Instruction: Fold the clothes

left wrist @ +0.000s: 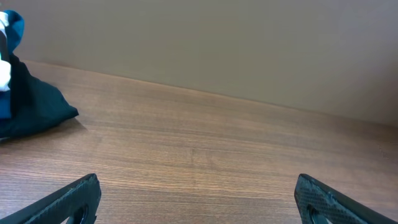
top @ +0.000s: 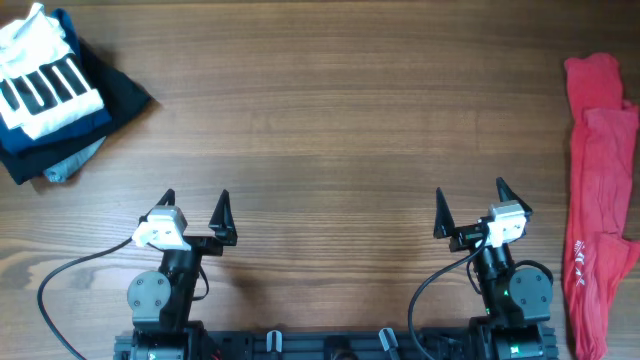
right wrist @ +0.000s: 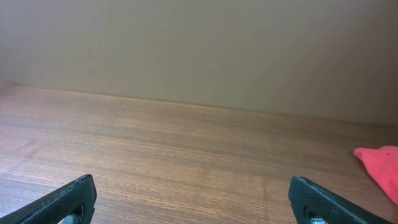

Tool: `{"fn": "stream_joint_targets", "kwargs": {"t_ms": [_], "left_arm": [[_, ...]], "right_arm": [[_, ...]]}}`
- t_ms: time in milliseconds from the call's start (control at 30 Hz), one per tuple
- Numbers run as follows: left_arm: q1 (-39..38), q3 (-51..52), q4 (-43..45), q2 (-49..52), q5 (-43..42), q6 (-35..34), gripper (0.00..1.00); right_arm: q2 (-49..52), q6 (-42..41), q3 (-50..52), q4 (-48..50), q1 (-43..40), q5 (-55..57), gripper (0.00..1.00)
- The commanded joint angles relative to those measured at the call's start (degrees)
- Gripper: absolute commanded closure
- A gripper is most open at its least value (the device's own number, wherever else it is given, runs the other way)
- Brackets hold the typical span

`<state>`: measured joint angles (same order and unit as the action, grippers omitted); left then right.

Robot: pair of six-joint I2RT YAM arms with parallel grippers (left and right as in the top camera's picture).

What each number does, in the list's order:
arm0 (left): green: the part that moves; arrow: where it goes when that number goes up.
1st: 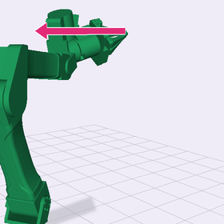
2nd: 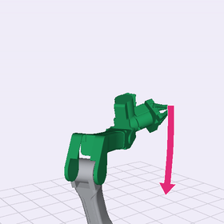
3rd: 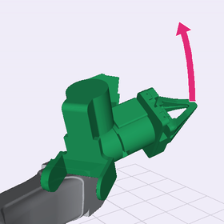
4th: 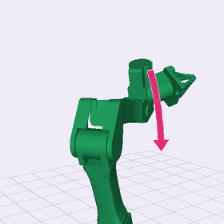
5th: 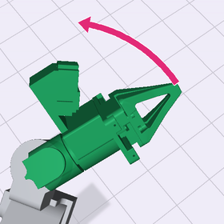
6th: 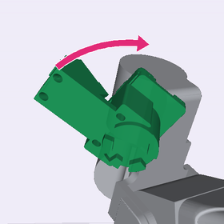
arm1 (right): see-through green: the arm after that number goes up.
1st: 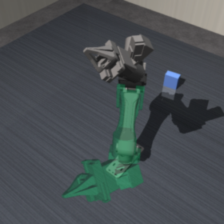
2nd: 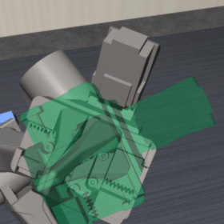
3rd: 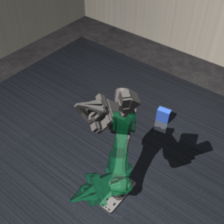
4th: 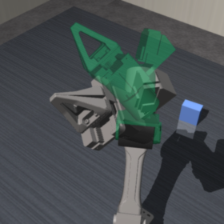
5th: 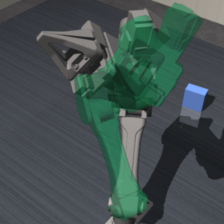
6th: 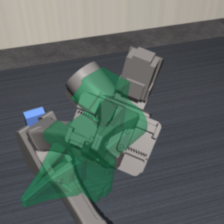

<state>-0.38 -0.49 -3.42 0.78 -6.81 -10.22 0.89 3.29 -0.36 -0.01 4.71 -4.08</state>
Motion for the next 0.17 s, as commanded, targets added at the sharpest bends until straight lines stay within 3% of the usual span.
{"fn": "stream_joint_targets", "kwargs": {"t_ms": [0,133], "left_arm": [[-0.20,0.15,-0.26,-0.61,-0.85,-0.68,0.00],[-0.20,0.15,-0.26,-0.61,-0.87,-0.68,0.00]], "right_arm": [[-0.31,-0.46,0.04,0.20,-0.28,-0.72,0.00],[-0.28,-0.44,0.04,0.20,-0.28,-0.72,0.00]]}}
